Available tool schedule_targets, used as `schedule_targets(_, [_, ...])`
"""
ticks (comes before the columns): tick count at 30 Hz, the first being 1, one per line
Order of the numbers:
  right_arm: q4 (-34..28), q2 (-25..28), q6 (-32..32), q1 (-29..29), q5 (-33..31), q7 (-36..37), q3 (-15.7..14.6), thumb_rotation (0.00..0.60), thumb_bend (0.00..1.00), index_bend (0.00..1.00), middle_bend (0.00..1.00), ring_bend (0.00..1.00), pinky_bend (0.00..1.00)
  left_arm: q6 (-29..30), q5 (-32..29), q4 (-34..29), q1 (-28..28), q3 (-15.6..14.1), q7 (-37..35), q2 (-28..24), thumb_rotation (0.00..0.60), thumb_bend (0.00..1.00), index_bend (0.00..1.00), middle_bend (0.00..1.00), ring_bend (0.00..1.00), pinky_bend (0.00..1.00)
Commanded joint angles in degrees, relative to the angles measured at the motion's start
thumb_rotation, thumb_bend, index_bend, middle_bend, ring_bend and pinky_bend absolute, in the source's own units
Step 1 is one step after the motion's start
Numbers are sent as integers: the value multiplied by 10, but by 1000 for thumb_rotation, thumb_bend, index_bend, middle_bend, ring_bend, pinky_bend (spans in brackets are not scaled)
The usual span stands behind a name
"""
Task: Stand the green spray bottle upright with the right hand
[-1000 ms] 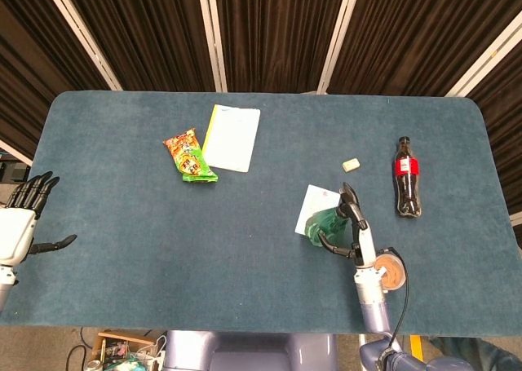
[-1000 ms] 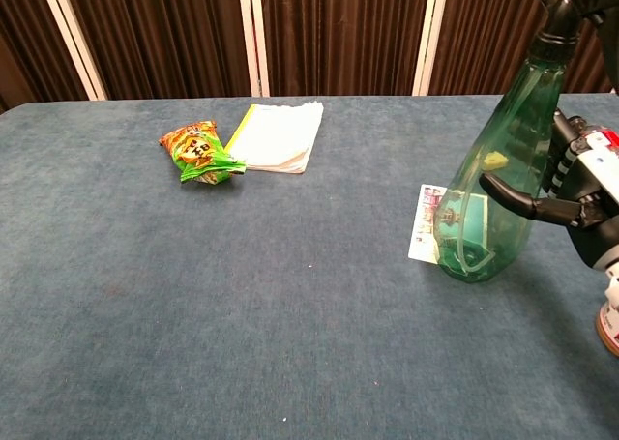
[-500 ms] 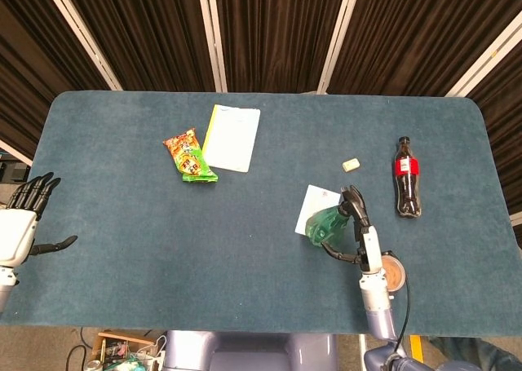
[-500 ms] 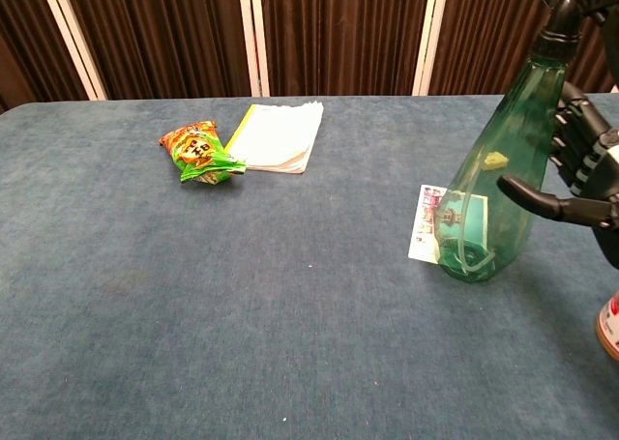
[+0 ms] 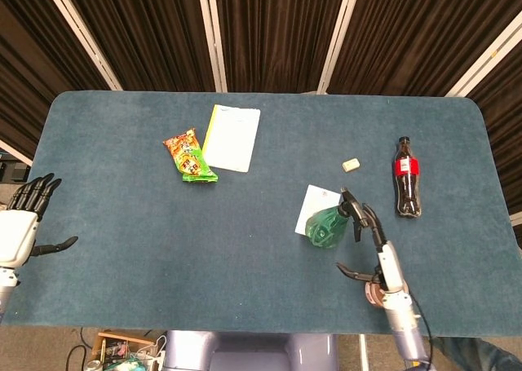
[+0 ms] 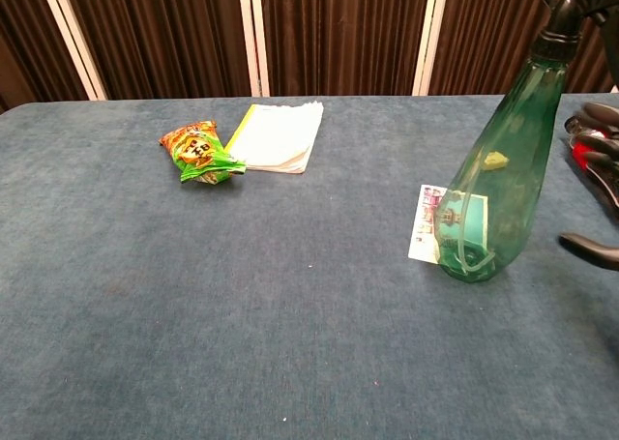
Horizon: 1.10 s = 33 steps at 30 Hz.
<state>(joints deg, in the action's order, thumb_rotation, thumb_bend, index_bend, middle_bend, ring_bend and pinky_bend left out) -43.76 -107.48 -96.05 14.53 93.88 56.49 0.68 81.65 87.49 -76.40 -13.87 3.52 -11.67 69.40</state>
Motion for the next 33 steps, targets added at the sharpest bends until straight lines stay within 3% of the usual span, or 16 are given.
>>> schedule_targets(1, [12, 43, 11, -5, -7, -20, 2, 600, 210, 0, 0, 0, 0, 0, -1, -2, 0, 0, 4, 1, 600, 88, 0, 0, 0, 87])
schedule_targets(7, [15, 104, 37, 4, -21, -16, 14, 600, 209, 0, 0, 0, 0, -8, -8, -5, -2, 2, 17, 4, 600, 88, 0, 0, 0, 87])
schedule_targets(14, [38, 148, 90, 11, -25, -5, 4, 600, 209, 0, 0, 0, 0, -10, -14, -11, -1, 3, 38, 8, 600, 88, 0, 0, 0, 87])
schedule_targets(24, [62, 192, 100, -16, -27, -27, -15, 600, 210, 0, 0, 0, 0, -22, -31, -13, -3, 9, 58, 13, 600, 87, 0, 0, 0, 87])
schedule_targets(28, [100, 215, 99, -17, -33, -92, -8, 600, 215, 0, 0, 0, 0, -25, -30, -15, -5, 8, 62, 14, 600, 88, 0, 0, 0, 87])
schedule_targets(30, [114, 239, 127, -11, -45, -170, -2, 600, 227, 0, 0, 0, 0, -26, -28, -15, -6, 8, 64, 15, 600, 88, 0, 0, 0, 87])
schedule_targets(33, [64, 272, 153, -11, -70, -271, 14, 600, 238, 0, 0, 0, 0, -28, -27, -15, -8, 7, 68, 17, 600, 88, 0, 0, 0, 87])
